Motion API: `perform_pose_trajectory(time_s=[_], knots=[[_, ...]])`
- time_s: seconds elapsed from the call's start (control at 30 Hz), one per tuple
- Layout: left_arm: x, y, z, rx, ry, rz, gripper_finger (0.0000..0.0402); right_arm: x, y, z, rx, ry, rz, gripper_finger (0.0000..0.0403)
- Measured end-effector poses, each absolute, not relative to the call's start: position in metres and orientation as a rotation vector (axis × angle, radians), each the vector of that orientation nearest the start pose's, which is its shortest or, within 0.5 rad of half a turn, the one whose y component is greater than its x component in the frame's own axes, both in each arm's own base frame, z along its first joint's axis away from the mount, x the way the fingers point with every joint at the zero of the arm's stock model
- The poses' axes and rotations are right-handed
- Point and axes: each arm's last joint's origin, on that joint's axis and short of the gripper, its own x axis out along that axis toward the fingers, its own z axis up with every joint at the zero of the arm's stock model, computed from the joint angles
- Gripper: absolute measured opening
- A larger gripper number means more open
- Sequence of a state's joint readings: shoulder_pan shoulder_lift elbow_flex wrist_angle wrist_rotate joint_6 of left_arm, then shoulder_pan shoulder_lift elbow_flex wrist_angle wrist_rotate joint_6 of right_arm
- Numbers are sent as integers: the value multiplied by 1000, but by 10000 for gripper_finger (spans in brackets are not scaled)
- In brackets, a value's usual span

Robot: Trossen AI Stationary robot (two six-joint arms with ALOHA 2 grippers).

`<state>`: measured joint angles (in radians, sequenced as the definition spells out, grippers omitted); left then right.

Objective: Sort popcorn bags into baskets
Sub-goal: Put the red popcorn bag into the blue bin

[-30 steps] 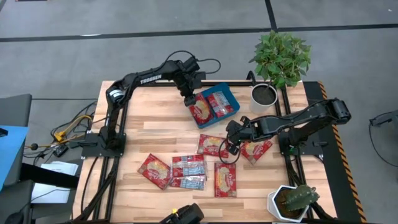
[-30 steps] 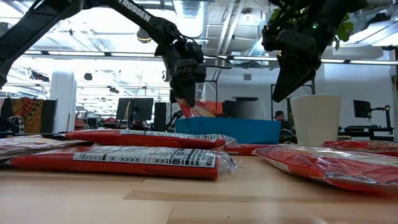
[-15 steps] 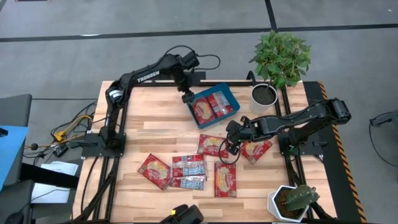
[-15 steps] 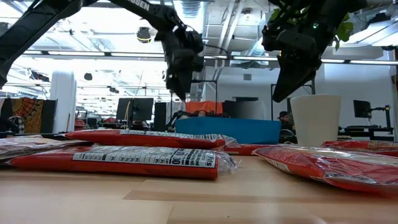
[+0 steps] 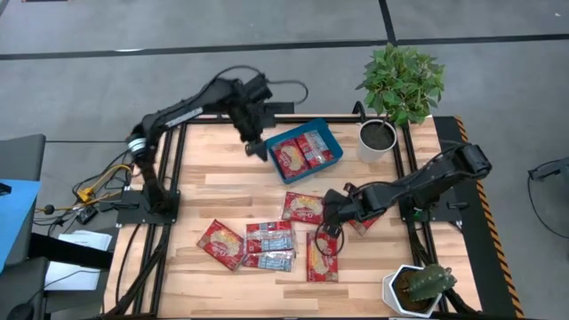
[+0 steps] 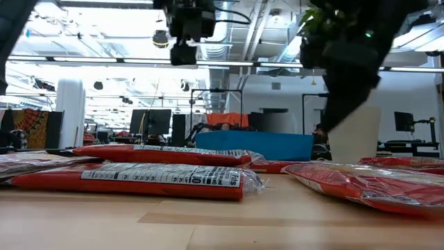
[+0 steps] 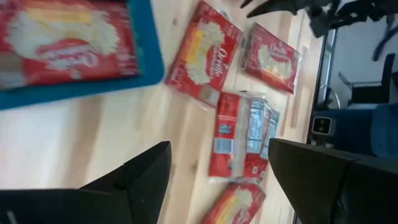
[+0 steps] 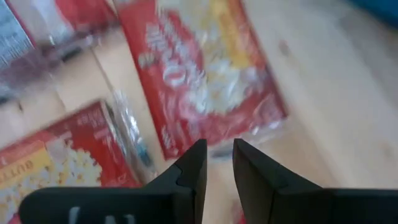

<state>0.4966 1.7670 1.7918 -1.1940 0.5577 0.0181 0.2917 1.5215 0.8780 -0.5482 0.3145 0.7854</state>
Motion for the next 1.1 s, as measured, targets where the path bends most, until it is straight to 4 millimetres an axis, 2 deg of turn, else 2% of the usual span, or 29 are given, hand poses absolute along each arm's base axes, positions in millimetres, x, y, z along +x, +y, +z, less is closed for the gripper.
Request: perform_pose_trajectory(time_s=[0.1,0.17,0.33,0.47,0.57,0.83,1.1], knots=[[305,128,317,-611,946,-20,255,267,77,170,355,1065,-470,102],[298,114,289,-656,895,33,255,268,79,167,362,1070,-476,102],[285,94,217,-902,702,122,255,268,79,166,357,1077,-478,102],[281,79,180,-1042,593,132,255,268,75,166,364,1076,-491,102],[279,69,165,-1070,598,178,255,272,75,163,370,1066,-493,102],[291,46,144,-1077,644,296,255,287,79,135,410,1095,-463,102],[300,42,125,-1149,641,336,255,290,77,133,416,1090,-459,102]])
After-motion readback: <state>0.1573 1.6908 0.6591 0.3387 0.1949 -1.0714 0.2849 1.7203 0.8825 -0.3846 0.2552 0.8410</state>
